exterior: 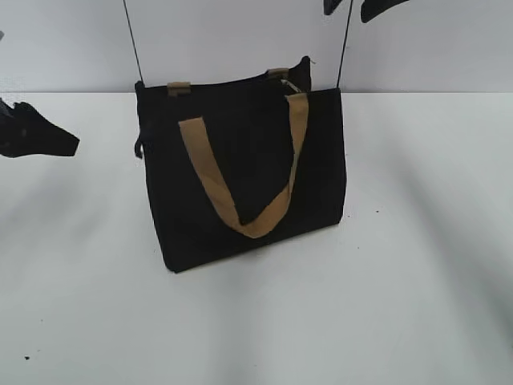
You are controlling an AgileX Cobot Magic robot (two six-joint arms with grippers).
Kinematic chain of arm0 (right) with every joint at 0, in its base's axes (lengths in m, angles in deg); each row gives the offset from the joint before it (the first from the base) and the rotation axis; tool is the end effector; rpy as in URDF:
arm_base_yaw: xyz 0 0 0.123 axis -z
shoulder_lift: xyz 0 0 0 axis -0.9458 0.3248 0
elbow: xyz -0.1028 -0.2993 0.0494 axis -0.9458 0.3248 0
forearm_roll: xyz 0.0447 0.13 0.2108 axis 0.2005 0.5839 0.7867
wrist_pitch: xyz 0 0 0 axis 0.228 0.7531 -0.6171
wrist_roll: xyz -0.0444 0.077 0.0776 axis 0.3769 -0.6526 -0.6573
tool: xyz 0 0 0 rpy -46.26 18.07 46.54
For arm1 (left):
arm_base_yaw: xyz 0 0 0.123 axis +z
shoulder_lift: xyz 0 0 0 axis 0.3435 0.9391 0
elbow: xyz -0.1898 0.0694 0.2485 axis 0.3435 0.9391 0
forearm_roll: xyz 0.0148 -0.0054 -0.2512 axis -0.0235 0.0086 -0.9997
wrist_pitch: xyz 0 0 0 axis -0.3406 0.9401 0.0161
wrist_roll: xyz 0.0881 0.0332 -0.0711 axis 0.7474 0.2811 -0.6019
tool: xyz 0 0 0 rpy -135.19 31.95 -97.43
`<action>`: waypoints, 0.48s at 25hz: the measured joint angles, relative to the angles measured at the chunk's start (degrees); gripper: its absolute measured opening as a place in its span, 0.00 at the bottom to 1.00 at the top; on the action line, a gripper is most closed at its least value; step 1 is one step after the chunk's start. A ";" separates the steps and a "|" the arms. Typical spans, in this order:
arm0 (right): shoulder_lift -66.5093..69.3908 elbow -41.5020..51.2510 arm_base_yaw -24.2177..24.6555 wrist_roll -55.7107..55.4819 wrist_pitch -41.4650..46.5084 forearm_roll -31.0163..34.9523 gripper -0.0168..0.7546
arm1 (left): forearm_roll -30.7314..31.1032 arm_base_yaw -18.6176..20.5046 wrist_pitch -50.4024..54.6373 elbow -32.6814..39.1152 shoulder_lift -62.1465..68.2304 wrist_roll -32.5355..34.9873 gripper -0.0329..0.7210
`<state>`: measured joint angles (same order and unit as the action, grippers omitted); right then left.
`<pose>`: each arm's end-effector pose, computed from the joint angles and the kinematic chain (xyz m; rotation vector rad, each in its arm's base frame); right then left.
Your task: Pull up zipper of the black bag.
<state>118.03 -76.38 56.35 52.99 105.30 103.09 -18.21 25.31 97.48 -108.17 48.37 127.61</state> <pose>0.4694 0.1524 0.3462 -0.1644 2.6392 0.4744 0.3319 -0.0389 0.2450 0.6951 2.2941 -0.5392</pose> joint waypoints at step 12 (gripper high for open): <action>-7.60 0.00 -8.95 9.90 -0.11 -12.37 0.69 | 17.53 -0.05 -0.83 -4.92 -9.48 -25.22 0.81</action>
<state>110.43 -76.38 47.41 62.89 105.19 90.72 -0.68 25.26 96.65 -113.09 38.89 102.39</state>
